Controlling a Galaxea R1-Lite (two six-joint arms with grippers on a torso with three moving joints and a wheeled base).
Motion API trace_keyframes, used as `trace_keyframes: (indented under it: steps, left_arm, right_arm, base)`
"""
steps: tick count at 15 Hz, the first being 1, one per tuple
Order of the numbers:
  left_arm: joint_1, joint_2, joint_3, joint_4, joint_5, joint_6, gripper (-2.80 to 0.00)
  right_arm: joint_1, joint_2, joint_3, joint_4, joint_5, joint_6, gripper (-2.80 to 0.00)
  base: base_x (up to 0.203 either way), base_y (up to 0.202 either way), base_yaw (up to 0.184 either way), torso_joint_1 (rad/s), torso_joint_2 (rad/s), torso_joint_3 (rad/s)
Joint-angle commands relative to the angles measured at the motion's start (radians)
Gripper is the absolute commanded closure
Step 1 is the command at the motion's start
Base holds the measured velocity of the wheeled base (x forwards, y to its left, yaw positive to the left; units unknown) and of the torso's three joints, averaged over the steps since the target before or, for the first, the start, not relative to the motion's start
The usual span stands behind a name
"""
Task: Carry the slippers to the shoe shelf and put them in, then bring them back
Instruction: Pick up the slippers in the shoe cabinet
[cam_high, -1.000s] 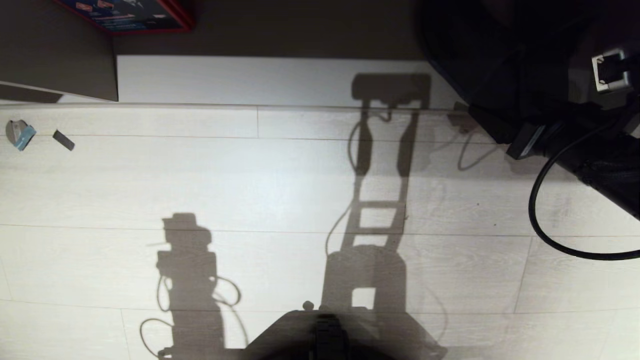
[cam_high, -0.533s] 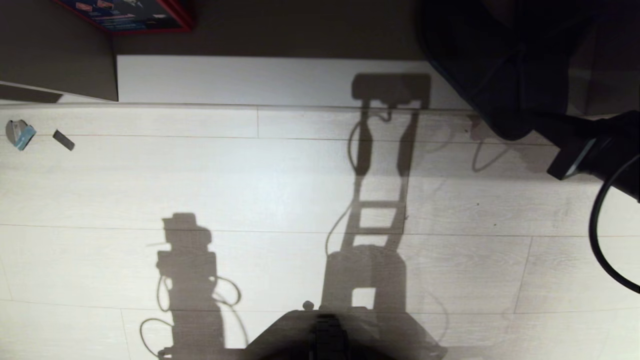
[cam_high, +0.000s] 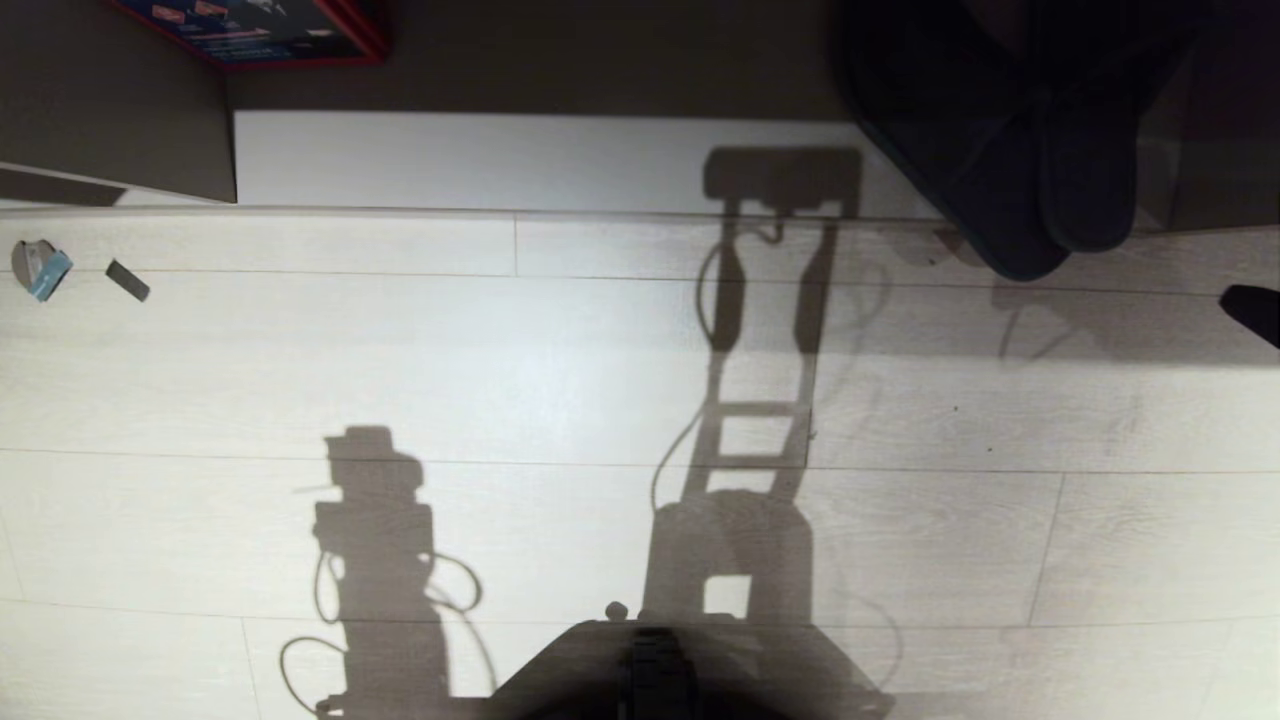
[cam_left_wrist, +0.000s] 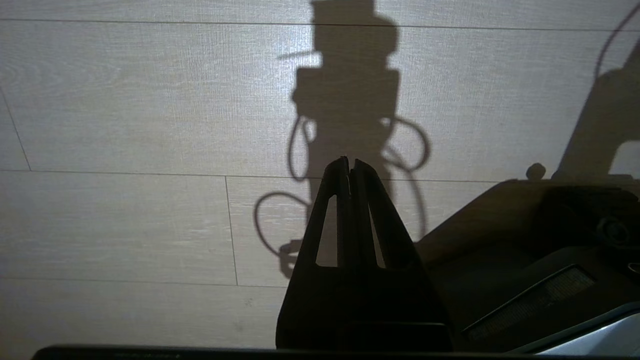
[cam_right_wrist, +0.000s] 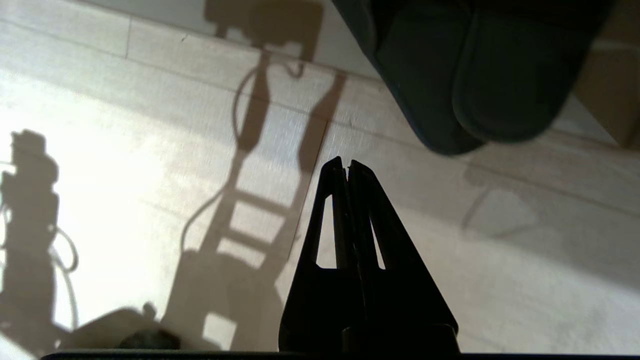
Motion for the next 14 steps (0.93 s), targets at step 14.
trace_keyframes:
  steps: [14]
  left_arm:
    - [0.000, 0.000, 0.000, 0.000, 0.000, -0.001, 0.00]
  right_arm:
    - [-0.116, -0.592, 0.183, 0.186, -0.141, 0.002, 0.00]
  base:
    - [0.000, 0.000, 0.000, 0.000, 0.00, 0.000]
